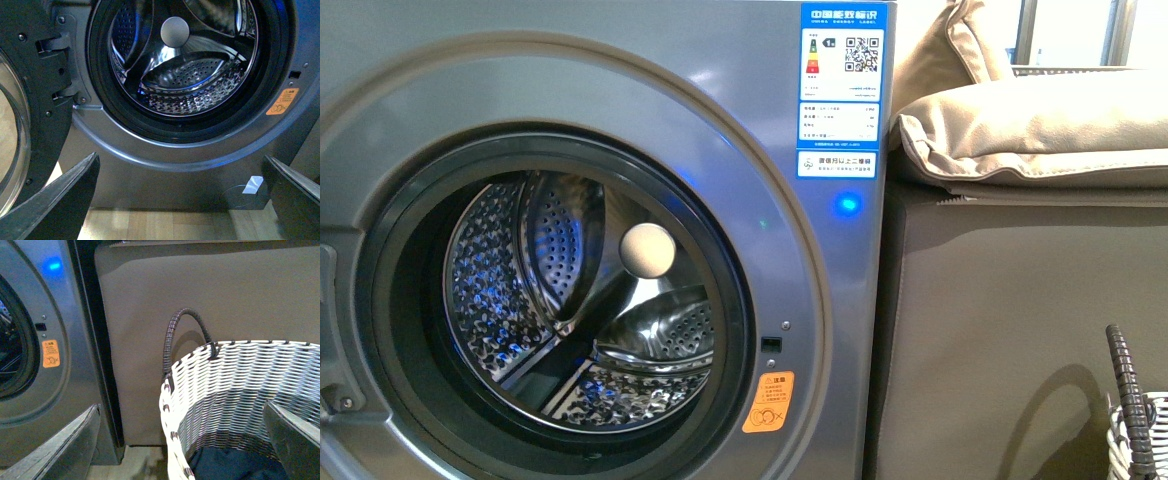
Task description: Put clothes into washing machine
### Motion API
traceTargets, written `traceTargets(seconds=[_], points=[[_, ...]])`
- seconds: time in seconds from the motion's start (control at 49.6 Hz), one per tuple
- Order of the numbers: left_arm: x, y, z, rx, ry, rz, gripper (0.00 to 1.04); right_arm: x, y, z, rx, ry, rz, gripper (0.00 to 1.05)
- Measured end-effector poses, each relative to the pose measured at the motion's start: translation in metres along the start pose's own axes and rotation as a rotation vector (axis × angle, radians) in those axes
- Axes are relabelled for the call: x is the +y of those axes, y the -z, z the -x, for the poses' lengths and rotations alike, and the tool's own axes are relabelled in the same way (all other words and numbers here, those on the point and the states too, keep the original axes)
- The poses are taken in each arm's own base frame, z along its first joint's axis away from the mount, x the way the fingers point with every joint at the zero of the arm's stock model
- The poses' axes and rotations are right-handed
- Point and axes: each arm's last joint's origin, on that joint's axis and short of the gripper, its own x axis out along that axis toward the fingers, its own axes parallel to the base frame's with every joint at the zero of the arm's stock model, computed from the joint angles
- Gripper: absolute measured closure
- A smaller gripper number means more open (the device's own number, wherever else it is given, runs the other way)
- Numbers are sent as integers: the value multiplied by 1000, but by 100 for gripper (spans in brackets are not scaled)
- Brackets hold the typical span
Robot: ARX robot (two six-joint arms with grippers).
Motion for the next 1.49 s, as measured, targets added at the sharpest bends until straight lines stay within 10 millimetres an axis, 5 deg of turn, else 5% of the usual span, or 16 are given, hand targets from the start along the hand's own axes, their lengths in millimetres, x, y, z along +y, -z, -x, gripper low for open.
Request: traceTargets(seconds=[1.493], points=[[0, 0, 0, 0, 0, 0, 7, 0, 0, 0, 0, 0, 0, 8]])
